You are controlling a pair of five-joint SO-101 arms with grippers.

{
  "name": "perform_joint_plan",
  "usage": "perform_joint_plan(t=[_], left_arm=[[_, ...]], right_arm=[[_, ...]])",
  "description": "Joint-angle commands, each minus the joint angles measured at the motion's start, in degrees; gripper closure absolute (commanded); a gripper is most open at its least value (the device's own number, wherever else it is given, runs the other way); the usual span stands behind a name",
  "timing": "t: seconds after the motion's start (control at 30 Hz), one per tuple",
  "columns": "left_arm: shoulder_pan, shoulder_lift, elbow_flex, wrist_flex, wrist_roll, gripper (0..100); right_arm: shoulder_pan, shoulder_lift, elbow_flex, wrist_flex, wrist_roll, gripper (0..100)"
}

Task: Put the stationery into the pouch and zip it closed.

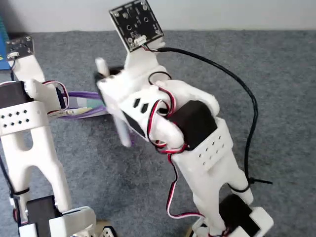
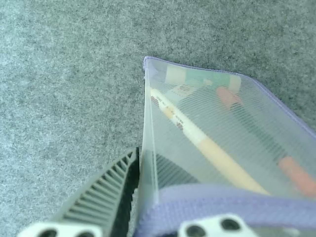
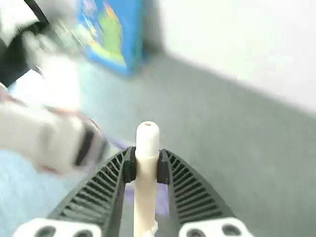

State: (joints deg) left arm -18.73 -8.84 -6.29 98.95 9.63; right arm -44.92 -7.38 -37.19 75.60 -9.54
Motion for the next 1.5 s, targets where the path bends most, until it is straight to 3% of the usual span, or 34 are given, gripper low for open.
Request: perform_joint_plan(t=[0.0,0.3,0.57,0.8,1.03,1.2,1.47], left_arm=[[-0.6,-0.1,-0.1,1.4,0.4,99],[-0.6,-0.1,-0.1,1.4,0.4,99],[-0.7,-0.1,-0.1,1.4,0.4,99],[-0.7,-0.1,-0.1,1.4,0.4,99],[-0.7,-0.1,-0.1,1.4,0.4,99],[-0.7,-0.1,-0.1,1.4,0.4,99],[-0.7,-0.1,-0.1,1.5,0.4,99]], right_arm=[[-1.5,-2.2,-2.1,-11.8,-0.7,99.1],[-1.3,3.3,4.5,-32.3,-0.4,99.1],[-1.2,5.0,16.6,-40.5,-0.3,99.1],[-0.6,1.3,24.5,-40.5,-0.4,99.1],[-0.5,-11.3,34.1,-29.8,-0.4,99.1],[-0.8,-18.2,39.8,-28.3,-0.3,99.1],[-7.6,-24.7,52.0,-28.3,4.9,99.1]])
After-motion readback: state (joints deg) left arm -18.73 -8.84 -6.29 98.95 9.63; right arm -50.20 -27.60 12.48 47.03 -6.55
